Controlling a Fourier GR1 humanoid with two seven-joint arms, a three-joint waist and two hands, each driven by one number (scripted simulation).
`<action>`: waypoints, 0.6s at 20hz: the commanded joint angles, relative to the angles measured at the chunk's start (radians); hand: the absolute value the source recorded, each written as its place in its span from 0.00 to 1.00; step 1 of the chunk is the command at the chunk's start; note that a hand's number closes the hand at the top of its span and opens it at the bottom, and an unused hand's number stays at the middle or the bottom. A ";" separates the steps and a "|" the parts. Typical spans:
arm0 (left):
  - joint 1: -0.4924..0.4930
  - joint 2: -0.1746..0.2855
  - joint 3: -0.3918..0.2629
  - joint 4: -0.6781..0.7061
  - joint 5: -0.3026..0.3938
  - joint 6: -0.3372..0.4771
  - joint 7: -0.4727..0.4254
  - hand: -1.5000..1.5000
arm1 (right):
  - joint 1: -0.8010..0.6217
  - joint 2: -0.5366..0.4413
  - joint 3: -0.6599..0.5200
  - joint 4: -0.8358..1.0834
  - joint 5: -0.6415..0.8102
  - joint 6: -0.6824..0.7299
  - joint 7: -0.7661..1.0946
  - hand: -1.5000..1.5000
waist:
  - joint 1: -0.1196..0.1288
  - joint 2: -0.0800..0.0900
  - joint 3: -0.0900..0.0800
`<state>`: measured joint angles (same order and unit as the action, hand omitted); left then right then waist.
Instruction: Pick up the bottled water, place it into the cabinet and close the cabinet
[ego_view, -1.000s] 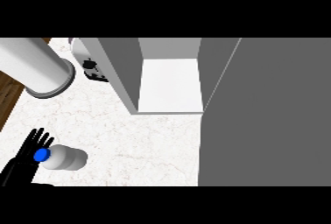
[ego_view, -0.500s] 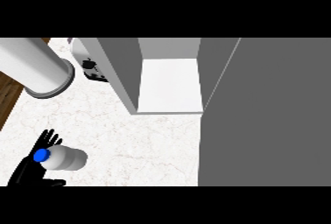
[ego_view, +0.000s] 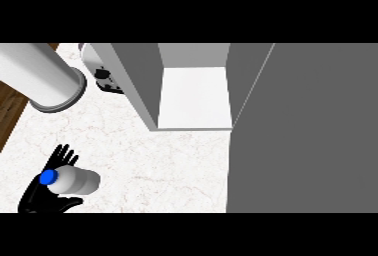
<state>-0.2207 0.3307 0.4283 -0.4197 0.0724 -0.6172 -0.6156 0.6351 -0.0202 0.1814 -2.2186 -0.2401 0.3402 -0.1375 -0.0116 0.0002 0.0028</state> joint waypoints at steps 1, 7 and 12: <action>-0.029 -0.013 -0.005 0.056 0.015 -0.133 -0.073 0.00 | -0.027 -0.033 -0.068 -0.002 -0.061 0.009 0.024 0.00 | -0.004 0.004 -0.006; -0.035 -0.057 -0.030 0.058 0.036 -0.186 -0.030 0.00 | -0.046 -0.001 -0.016 -0.002 -0.033 -0.021 0.044 0.00 | -0.001 0.003 -0.005; -0.075 -0.074 -0.024 0.070 0.067 -0.190 0.009 0.00 | -0.019 0.000 0.014 0.040 0.019 0.002 -0.005 0.00 | -0.009 0.003 -0.006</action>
<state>-0.2575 0.3039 0.4208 -0.3860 0.1301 -0.6810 -0.5734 0.6160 -0.0207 0.1861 -2.2162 -0.2526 0.3317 -0.1133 -0.0120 -0.0030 0.0103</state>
